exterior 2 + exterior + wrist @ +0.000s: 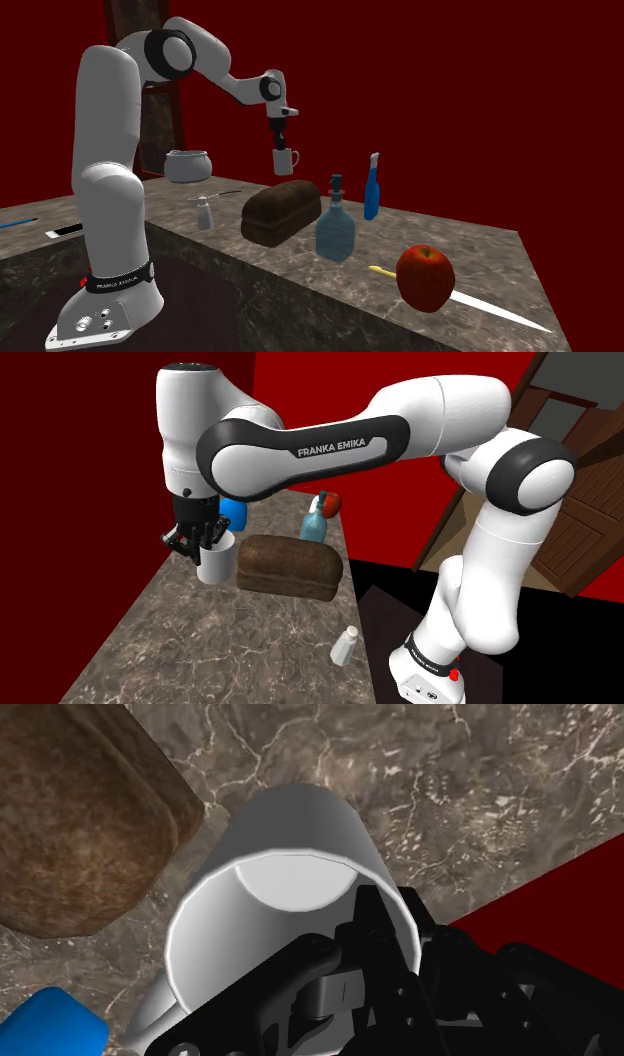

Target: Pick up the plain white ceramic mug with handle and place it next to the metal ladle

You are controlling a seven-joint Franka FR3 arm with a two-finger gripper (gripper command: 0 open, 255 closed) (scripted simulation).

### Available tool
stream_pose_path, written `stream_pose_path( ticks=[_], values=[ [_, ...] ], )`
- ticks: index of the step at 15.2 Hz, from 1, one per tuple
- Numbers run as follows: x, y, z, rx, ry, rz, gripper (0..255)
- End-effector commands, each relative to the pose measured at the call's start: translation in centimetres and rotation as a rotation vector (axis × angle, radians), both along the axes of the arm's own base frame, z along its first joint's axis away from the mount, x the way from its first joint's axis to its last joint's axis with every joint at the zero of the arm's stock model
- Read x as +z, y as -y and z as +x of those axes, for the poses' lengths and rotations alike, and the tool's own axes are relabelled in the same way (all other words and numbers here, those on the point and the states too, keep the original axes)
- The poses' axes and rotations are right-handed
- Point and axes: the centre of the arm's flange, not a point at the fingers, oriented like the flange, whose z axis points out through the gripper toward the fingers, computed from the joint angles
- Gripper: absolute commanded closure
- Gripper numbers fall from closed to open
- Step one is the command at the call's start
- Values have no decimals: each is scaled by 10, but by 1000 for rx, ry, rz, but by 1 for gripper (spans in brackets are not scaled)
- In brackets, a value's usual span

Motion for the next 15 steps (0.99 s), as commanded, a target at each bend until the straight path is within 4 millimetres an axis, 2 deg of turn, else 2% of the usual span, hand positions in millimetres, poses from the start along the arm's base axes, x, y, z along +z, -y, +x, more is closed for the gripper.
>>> stream_pose_path(
  ticks=[1, 15],
  values=[
    [-2, -24, -13, -1, 0, 0, 255],
    [-17, -192, -88, -1, 0, 0, 255]
  ],
)
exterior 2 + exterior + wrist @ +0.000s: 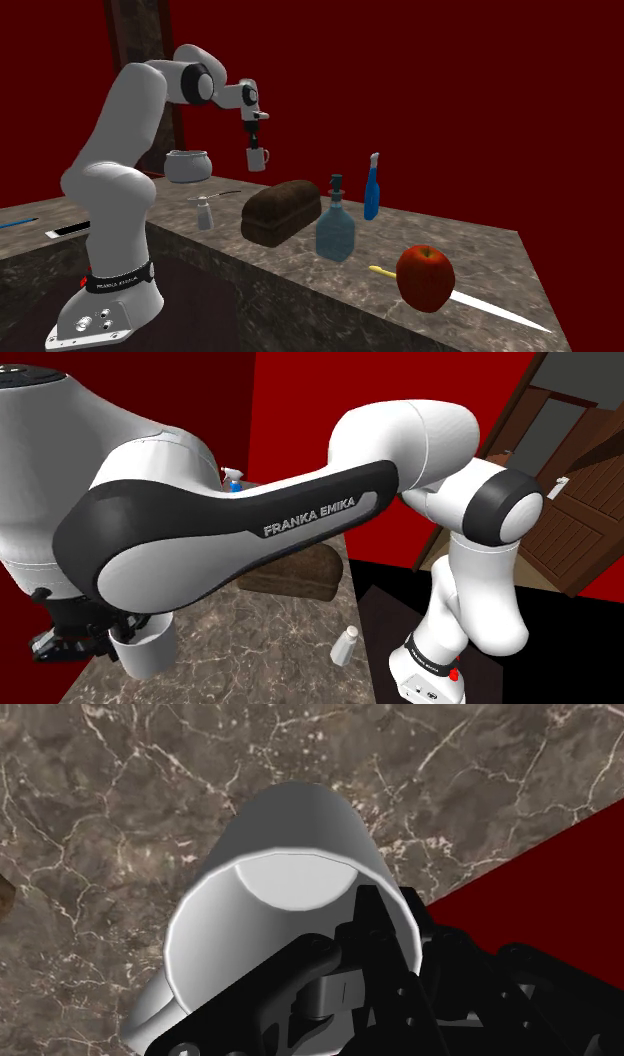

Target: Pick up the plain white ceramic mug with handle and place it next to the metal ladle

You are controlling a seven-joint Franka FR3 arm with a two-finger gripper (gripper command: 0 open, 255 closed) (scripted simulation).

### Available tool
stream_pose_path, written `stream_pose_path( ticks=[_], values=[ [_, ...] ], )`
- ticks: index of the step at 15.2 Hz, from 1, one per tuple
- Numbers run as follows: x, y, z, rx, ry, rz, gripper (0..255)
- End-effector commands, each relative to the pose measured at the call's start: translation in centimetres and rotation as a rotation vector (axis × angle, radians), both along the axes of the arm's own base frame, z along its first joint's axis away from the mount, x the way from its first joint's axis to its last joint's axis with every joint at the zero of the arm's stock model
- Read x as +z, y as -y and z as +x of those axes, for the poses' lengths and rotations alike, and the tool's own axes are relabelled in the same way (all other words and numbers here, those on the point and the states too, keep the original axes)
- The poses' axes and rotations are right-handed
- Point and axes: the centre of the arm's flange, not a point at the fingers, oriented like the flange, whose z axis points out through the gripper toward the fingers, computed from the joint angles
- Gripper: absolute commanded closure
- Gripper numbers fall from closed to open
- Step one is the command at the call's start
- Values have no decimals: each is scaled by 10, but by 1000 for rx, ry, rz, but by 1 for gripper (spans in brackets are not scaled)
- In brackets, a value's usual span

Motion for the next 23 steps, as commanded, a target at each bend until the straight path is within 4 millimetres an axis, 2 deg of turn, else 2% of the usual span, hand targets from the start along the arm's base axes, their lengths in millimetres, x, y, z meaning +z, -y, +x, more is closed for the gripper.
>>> stream_pose_path(
  ticks=[1, 8, 9, 23],
  values=[
    [-5, -22, -9, -1, 1, 0, 255],
    [-13, -106, -47, -1, 1, 0, 255],
    [-14, -124, -54, -1, 1, 0, 255],
    [-88, -124, -54, -1, 1, 0, 255]
  ],
)
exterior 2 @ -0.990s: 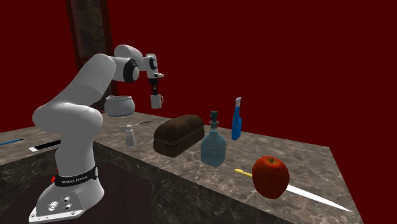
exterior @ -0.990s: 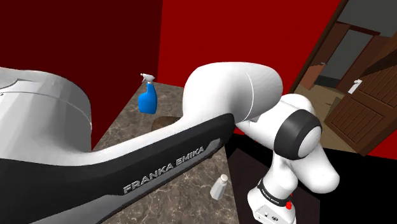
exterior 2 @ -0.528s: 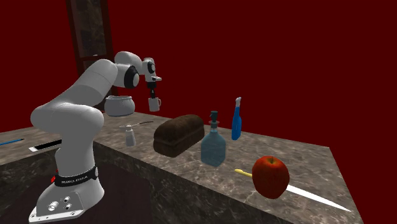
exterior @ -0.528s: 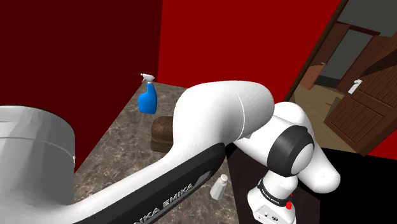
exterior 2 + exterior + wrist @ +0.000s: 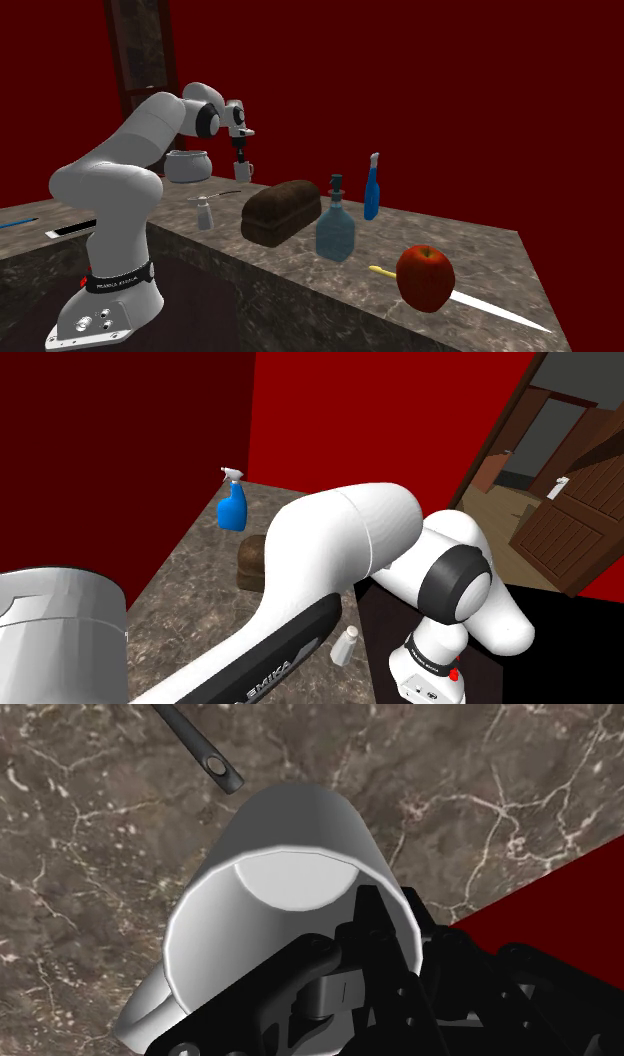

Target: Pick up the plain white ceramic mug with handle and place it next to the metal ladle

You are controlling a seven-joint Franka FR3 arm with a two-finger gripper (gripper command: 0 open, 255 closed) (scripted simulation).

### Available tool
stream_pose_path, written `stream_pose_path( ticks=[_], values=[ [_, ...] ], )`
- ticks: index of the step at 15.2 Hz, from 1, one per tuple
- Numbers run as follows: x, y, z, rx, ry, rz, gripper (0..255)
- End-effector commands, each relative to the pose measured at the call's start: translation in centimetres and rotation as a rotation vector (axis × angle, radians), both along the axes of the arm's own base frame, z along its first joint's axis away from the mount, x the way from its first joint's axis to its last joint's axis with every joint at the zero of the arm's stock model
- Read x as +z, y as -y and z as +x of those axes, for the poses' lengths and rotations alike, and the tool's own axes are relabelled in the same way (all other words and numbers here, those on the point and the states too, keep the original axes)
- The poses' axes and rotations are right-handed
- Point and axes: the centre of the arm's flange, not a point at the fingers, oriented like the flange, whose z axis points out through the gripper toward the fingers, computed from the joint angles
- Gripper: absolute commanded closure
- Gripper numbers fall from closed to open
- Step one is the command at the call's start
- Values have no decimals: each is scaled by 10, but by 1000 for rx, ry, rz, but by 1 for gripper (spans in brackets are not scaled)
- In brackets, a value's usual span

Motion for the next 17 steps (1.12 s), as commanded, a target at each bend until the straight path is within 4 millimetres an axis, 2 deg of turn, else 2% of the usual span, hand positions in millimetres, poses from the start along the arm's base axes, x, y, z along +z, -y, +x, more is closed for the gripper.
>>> stream_pose_path(
  ticks=[1, 5, 12, 13, 17],
  values=[
    [-10, 0, 0, 0, 0, 1, 255],
    [-29, 0, 0, 0, 0, 1, 255],
    [-29, 0, 0, 0, 0, 1, 255],
    [-29, 0, 0, 0, 0, 1, 0],
    [-29, 0, 0, 0, 0, 1, 0]
  ],
)
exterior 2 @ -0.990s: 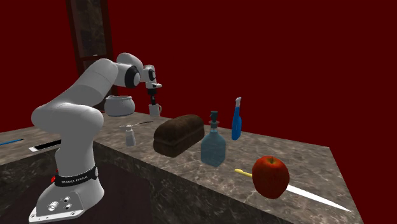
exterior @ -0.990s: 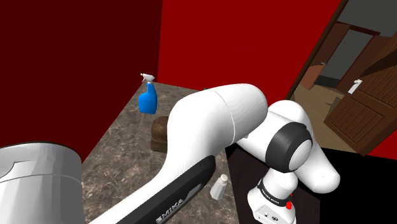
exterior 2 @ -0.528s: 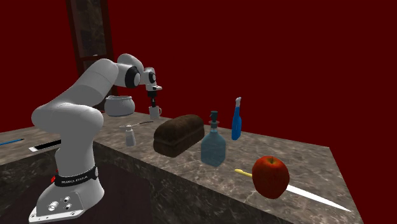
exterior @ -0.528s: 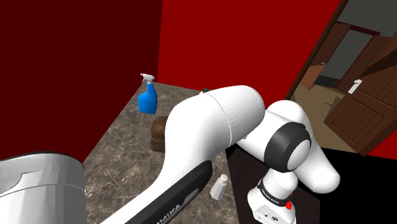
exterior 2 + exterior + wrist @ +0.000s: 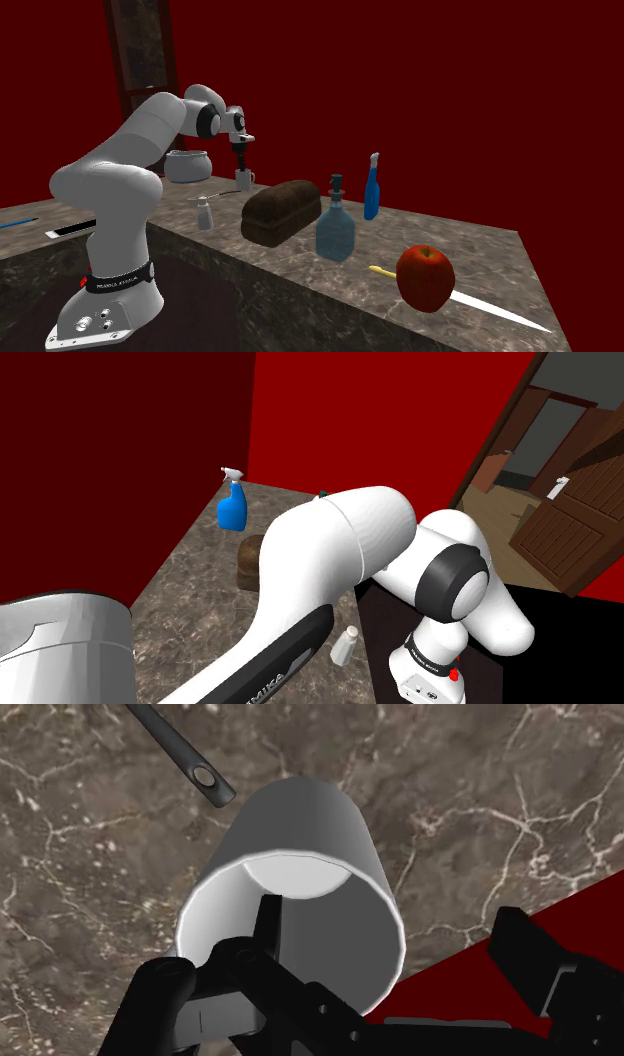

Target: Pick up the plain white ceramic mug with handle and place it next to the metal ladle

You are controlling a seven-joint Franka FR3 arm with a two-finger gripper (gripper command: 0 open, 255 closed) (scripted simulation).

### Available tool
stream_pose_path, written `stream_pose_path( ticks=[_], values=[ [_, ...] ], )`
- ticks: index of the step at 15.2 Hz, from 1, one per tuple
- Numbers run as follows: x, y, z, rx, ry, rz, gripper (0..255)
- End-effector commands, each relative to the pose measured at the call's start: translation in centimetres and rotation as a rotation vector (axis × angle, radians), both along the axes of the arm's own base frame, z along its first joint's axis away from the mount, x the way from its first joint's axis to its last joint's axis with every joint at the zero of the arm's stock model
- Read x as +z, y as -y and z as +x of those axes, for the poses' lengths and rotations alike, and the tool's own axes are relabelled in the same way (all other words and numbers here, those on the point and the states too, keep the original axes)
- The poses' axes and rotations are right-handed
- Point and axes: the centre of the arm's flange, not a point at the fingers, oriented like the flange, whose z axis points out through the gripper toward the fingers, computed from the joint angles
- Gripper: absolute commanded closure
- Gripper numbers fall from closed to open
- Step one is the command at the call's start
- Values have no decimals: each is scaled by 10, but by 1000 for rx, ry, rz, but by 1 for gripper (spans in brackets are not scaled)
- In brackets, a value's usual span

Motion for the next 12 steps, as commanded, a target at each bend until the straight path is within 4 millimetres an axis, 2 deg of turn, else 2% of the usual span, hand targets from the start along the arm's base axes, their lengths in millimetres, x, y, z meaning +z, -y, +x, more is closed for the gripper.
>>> stream_pose_path(
  ticks=[1, 5, 12],
  values=[
    [0, 0, 0, 0, 0, 0, 0],
    [50, -1, -2, 0, 0, 0, 0],
    [50, -1, -2, 0, 0, 0, 0]
  ],
)
